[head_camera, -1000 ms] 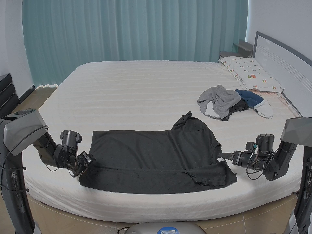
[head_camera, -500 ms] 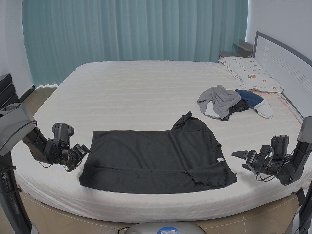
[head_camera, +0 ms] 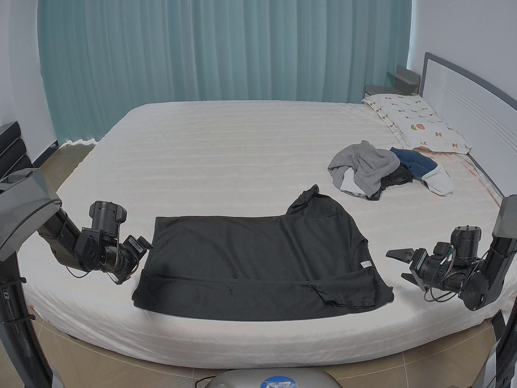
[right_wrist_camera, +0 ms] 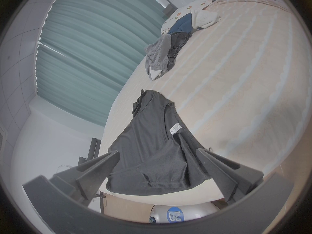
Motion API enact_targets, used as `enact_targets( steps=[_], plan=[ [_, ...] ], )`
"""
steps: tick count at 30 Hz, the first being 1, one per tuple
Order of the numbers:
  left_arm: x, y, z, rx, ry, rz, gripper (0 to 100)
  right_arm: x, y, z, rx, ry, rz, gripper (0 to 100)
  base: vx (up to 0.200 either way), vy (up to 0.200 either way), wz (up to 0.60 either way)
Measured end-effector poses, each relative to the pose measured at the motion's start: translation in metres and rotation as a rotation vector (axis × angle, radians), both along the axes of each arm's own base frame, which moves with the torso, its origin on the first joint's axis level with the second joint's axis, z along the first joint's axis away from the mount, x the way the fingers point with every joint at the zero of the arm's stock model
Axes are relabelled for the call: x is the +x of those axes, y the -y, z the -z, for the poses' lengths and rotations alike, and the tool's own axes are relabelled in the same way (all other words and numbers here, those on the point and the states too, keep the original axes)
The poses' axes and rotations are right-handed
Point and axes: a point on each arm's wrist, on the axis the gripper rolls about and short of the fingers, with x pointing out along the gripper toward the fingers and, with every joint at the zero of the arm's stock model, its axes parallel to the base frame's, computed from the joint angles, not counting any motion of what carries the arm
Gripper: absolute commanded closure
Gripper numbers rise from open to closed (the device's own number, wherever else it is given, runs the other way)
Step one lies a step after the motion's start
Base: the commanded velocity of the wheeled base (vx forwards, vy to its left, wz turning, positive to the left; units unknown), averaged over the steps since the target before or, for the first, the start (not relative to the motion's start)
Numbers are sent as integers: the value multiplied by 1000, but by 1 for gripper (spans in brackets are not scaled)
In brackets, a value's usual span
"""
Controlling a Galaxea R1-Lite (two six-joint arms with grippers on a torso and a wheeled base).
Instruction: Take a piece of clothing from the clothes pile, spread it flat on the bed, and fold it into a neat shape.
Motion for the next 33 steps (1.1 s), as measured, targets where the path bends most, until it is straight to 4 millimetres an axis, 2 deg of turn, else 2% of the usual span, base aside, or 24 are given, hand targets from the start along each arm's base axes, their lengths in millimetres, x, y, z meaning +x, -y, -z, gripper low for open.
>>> enact_targets(
  steps=[16,25,33],
  plan=[
    [1,2,-2,6,12,1,0,-3,-4,3,-5,-16,-14,0,0,0,0],
    [4,1,-4,0,21,-5,0,-4,-5,3,-7,-17,-17,0,200,0,0],
    [8,0,-5,-8,30,-3,0,-3,-5,3,-4,-18,-19,0,0,0,0]
  ],
)
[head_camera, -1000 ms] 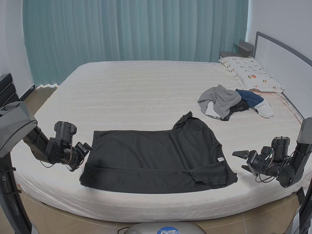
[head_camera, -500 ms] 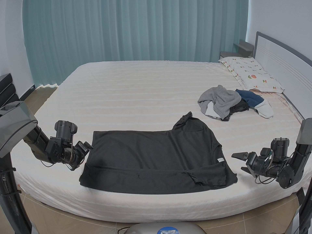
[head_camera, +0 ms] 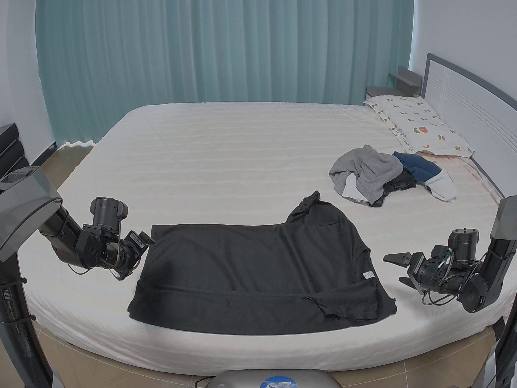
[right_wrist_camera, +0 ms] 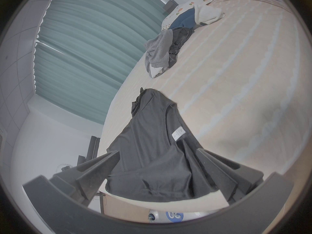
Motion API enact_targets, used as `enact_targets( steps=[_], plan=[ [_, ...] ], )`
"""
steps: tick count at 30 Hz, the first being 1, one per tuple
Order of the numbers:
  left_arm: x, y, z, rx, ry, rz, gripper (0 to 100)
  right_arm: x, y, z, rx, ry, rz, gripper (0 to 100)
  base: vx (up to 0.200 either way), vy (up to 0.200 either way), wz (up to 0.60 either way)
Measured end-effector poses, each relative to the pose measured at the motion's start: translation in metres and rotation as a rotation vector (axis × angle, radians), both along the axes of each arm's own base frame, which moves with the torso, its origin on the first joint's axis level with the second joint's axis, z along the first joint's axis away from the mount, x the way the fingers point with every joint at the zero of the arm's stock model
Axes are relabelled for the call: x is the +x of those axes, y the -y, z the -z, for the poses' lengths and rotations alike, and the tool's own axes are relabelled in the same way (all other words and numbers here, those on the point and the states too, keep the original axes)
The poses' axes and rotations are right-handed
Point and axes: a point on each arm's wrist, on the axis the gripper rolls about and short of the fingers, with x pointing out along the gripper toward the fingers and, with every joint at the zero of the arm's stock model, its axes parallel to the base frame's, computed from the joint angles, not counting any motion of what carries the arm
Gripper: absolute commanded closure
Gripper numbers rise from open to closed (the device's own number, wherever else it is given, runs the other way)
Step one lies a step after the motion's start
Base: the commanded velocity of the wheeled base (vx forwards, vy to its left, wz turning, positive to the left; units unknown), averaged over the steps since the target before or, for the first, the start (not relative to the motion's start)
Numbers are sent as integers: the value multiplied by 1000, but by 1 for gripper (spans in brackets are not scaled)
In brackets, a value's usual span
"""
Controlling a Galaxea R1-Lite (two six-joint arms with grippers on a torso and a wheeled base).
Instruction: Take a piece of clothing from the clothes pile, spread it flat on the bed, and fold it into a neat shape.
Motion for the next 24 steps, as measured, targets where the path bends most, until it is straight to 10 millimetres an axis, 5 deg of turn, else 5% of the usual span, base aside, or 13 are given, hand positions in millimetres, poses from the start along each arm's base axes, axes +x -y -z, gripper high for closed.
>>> enact_targets(
  steps=[24],
  plan=[
    [25,-3,-4,-27,6,-44,0,0,0,1,-3,-3,1,0,0,0,0]
  ],
)
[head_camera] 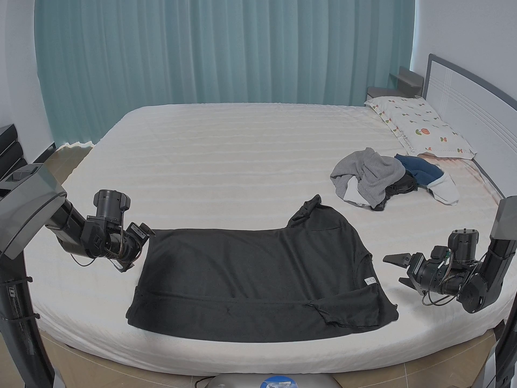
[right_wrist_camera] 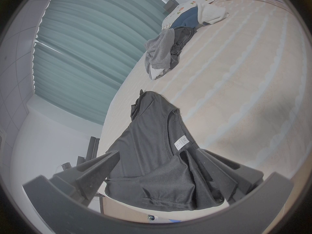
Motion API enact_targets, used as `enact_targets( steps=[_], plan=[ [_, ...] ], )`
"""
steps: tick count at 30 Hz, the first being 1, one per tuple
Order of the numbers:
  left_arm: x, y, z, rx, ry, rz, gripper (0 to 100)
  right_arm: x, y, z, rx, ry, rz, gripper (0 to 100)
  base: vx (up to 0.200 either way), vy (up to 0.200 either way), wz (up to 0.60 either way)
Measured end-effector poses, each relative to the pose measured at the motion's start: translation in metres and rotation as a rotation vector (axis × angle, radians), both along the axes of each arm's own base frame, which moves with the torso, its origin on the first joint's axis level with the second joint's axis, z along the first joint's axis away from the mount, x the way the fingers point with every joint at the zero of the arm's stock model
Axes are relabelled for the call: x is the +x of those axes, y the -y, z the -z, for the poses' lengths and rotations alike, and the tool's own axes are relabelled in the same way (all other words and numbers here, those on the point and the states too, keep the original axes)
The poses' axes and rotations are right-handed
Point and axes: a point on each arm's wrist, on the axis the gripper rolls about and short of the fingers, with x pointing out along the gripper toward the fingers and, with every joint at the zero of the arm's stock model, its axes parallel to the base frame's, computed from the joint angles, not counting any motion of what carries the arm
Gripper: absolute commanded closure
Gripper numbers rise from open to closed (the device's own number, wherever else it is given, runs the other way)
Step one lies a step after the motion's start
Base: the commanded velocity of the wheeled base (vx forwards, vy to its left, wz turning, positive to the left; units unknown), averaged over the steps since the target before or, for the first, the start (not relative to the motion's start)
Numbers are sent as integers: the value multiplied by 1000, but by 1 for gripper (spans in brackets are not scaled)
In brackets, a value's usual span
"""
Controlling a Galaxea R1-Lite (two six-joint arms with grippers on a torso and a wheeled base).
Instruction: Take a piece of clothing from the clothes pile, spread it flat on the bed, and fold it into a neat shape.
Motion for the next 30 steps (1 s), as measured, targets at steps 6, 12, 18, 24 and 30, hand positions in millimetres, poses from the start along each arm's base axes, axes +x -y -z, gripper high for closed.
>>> enact_targets(
  steps=[6,12,18,24,30],
  plan=[
    [23,-1,-8,5,38,12,0,0,-1,1,0,-4,-6,0,0,0,0],
    [54,0,-5,26,96,112,0,-2,-4,4,-2,-16,-17,0,0,0,0],
    [80,-5,3,3,152,233,0,-4,-9,6,-5,-29,-34,0,0,0,0],
    [103,-16,13,57,205,297,0,-7,-17,8,-8,-40,-64,0,0,0,0],
    [114,-29,30,93,238,301,0,-7,-21,10,-10,-45,-77,0,0,0,0]
  ],
)
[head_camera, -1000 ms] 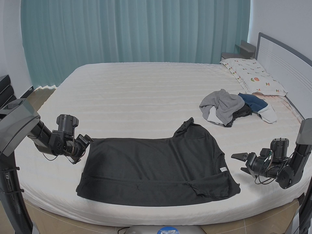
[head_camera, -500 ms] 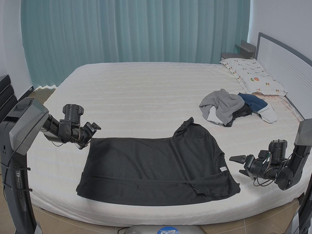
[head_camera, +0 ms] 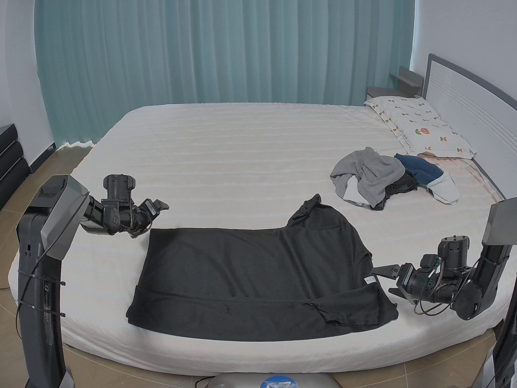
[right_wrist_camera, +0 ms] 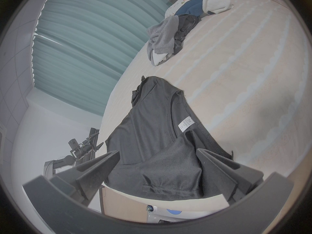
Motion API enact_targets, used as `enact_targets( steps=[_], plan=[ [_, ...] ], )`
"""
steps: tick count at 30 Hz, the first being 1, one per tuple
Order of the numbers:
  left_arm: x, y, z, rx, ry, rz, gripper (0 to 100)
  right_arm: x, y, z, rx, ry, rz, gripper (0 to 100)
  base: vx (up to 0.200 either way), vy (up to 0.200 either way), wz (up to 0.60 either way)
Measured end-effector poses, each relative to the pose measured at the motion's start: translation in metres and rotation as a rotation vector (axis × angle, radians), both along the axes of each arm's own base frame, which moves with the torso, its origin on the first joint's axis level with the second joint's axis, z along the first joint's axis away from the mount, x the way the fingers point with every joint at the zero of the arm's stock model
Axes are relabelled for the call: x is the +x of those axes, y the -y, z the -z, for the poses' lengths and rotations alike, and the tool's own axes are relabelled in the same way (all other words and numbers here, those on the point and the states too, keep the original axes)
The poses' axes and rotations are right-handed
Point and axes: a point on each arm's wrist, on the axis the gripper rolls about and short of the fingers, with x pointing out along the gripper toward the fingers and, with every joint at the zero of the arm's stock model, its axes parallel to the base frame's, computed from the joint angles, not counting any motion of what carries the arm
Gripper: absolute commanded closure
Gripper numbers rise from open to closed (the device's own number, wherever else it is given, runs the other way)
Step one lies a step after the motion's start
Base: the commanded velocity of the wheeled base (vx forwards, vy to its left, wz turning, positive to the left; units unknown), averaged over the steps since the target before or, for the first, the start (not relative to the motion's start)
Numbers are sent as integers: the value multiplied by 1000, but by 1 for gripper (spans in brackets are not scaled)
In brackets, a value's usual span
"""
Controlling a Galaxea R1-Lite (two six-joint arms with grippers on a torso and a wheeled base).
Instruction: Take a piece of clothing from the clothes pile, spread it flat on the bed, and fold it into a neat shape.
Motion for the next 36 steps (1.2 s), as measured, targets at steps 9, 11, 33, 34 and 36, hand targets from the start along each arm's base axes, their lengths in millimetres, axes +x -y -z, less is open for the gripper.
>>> enact_targets(
  steps=[9,11,33,34,36],
  plan=[
    [3,-1,21,18,5,8,0,2,-2,1,-2,2,-6,0,0,0,0],
    [3,-1,24,34,4,19,0,2,-2,2,-2,1,-7,0,0,0,0],
    [2,-4,34,73,-20,-38,100,7,-7,5,-17,9,-18,0,0,0,0],
    [1,-4,35,73,-23,-40,100,9,-8,5,-21,13,-20,0,0,0,0],
    [0,-4,36,74,-29,-41,100,14,-9,3,-31,33,-21,0,0,0,0]
  ],
)
